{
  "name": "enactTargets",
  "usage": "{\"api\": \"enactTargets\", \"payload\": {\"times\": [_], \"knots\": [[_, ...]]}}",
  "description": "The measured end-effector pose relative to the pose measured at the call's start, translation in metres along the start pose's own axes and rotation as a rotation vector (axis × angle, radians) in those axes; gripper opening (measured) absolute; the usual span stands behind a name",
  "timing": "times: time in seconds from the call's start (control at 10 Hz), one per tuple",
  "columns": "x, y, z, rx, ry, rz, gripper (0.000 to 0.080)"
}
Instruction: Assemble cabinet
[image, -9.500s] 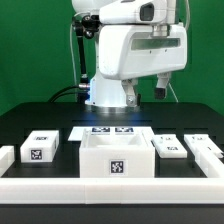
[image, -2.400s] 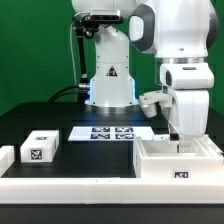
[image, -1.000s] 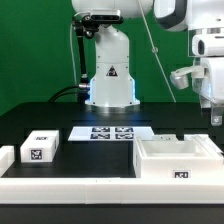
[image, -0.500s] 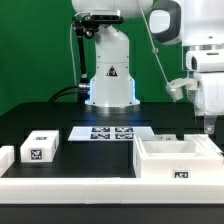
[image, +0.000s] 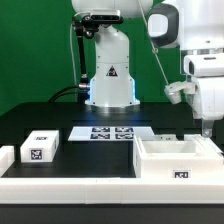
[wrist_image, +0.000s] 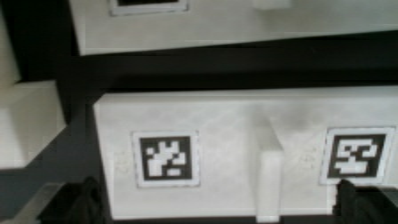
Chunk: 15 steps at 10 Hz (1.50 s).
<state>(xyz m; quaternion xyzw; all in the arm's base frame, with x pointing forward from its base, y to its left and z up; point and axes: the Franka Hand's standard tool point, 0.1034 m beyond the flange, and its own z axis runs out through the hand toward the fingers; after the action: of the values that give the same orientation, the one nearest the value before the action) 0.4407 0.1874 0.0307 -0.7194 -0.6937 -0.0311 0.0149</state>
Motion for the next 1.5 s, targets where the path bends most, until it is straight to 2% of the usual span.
{"api": "enactTargets", "payload": {"times": [0.2, 0.4, 0.5, 0.6, 0.7, 0.8, 0.9, 1.0, 1.5], "knots": [[-0.0003, -0.0051, 0.0111, 0.014, 0.004, 0.002, 0.0649], [-0.0005, -0.0054, 0.0122, 0.015, 0.005, 0.003, 0.0649], [-0.0006, -0.0055, 0.0122, 0.015, 0.005, 0.003, 0.0548], [-0.0006, -0.0055, 0.0122, 0.015, 0.005, 0.003, 0.0548], [-0.0007, -0.0055, 0.0122, 0.015, 0.005, 0.004, 0.0364], [-0.0007, -0.0055, 0.0123, 0.015, 0.005, 0.004, 0.0230], [-0.0007, -0.0055, 0.0123, 0.015, 0.005, 0.004, 0.0230], [-0.0007, -0.0054, 0.0122, 0.015, 0.005, 0.004, 0.0058], [-0.0007, -0.0054, 0.0122, 0.015, 0.005, 0.004, 0.0059]]}}
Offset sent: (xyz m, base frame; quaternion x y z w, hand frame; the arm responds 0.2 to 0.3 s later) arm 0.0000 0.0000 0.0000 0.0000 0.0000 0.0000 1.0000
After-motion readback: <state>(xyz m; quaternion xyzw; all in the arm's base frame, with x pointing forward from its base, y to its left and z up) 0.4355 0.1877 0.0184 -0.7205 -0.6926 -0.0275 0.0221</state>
